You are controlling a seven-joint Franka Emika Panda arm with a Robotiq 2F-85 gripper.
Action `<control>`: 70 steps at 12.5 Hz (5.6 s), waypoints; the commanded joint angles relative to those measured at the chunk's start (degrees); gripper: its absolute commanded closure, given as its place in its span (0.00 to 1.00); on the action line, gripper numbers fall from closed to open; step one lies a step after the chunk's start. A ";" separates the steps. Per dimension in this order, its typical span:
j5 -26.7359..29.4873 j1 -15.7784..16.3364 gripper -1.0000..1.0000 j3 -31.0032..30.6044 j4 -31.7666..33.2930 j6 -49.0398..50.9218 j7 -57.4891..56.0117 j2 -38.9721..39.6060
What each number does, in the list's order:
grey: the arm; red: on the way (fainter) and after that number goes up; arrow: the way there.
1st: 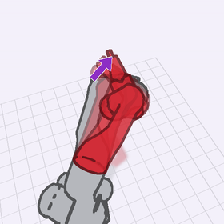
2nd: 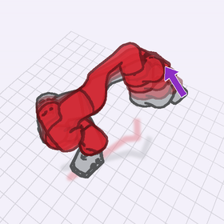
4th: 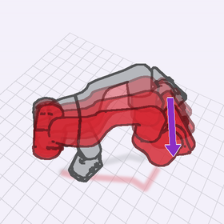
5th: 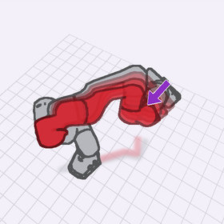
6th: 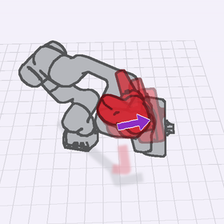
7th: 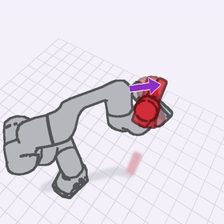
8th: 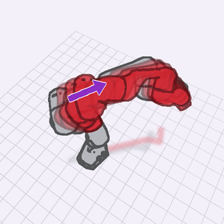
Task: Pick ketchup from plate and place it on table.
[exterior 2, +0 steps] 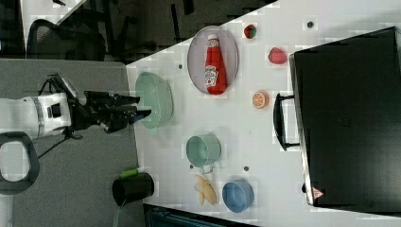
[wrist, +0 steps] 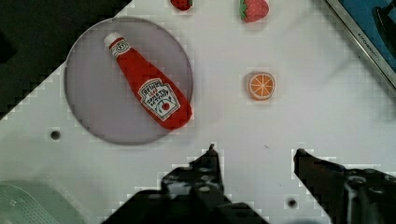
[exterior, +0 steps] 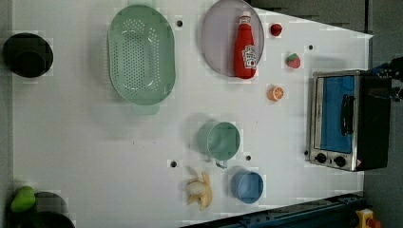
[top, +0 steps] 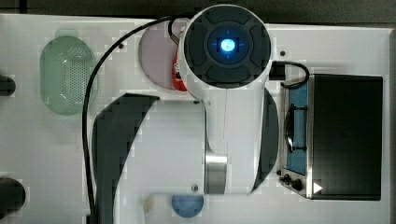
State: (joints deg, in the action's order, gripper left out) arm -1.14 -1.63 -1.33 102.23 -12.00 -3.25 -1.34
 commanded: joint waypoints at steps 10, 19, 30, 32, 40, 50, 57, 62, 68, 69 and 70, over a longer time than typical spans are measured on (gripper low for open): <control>1.75 -5.21 0.00 -5.25 6.84 0.55 1.02 -1.23; 1.64 -4.67 0.00 -7.97 0.96 -9.32 -17.65 16.42; -8.47 -1.04 0.00 -8.01 -12.19 -25.70 -30.38 38.79; -8.48 -0.96 0.00 -8.01 -13.23 -28.32 -30.38 42.10; -9.58 -0.51 0.00 -7.75 -17.62 -33.59 -30.37 51.01; -9.56 -0.44 0.41 -7.91 -18.77 -35.01 -30.13 52.10; -3.47 -1.61 0.41 -7.98 -20.16 -27.45 -30.12 42.79; -1.79 -4.20 0.41 -7.76 -17.35 -19.36 -30.12 30.00; -1.55 -8.64 0.41 -7.68 3.26 -17.41 -30.19 11.83; -1.52 -9.09 0.41 -7.54 7.15 -17.43 -30.15 9.10; -1.51 -9.26 0.41 -7.22 10.70 -17.50 -30.12 6.76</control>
State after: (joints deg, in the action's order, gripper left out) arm -3.72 -10.53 -8.34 108.44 -29.71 -31.53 1.89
